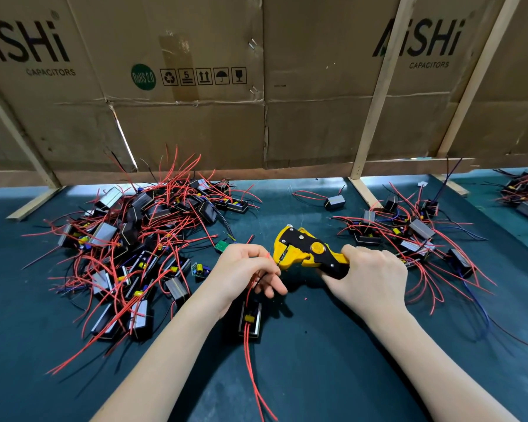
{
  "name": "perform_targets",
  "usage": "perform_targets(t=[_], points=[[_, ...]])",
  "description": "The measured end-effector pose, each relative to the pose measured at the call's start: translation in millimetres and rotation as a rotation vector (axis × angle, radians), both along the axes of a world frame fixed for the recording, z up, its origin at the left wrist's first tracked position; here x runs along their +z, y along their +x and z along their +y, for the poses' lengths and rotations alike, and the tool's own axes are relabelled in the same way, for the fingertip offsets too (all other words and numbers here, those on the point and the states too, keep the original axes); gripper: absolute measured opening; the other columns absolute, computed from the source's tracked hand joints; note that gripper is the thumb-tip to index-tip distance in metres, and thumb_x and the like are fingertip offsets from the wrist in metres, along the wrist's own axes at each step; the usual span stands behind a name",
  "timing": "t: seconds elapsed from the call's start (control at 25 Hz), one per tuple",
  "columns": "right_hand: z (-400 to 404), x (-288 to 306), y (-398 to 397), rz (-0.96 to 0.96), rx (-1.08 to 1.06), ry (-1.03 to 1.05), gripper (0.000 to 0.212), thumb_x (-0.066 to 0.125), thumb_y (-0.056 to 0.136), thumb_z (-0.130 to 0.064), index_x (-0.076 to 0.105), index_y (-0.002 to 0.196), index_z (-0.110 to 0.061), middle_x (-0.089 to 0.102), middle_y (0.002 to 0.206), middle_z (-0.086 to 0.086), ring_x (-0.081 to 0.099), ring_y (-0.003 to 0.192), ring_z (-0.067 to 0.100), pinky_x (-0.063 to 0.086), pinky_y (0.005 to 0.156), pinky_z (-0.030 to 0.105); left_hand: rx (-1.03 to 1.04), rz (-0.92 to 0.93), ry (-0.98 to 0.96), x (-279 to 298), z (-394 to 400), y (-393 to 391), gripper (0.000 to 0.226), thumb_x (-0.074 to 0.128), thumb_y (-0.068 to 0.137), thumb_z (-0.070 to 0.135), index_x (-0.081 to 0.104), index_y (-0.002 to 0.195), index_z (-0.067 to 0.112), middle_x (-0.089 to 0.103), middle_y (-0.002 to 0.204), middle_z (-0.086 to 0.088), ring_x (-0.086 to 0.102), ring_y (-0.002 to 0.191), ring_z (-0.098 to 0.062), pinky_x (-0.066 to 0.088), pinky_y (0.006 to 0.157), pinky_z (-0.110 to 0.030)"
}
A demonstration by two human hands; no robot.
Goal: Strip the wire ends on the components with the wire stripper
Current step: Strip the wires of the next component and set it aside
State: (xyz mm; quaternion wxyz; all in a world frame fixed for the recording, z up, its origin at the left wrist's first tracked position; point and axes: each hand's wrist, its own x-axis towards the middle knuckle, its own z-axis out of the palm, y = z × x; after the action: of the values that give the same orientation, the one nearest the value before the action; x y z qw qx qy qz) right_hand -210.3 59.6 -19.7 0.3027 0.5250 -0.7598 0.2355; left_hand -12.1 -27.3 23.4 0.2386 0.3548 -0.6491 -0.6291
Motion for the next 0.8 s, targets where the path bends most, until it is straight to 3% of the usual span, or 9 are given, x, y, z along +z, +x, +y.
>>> perform_targets(t=[0.32, 0.8], points=[[-2.4, -5.9, -1.2, -0.014, -0.048, 0.067, 0.050, 0.079, 0.061, -0.054, 0.059, 0.077, -0.010, 0.059, 0.073, 0.005, 0.058, 0.071, 0.031, 0.036, 0.071, 0.039, 0.022, -0.015, 0.012, -4.2, -0.1, -1.5, 0.015, 0.057, 0.088, -0.002, 0.059, 0.075, 0.004, 0.073, 0.073, -0.021, 0.061, 0.050, -0.018, 0.041, 0.047, -0.018], [0.5, -0.6, 1.2, -0.062, -0.034, 0.064, 0.044, 0.082, 0.060, -0.047, 0.059, 0.068, -0.010, 0.059, 0.063, 0.005, 0.060, 0.063, 0.031, 0.038, 0.067, 0.038, 0.040, 0.000, 0.028, -1.7, 4.2, -3.5, 0.015, 0.054, 0.090, -0.003, 0.057, 0.077, 0.005, 0.074, 0.075, -0.020, 0.066, 0.053, -0.017, 0.042, 0.048, -0.017]])
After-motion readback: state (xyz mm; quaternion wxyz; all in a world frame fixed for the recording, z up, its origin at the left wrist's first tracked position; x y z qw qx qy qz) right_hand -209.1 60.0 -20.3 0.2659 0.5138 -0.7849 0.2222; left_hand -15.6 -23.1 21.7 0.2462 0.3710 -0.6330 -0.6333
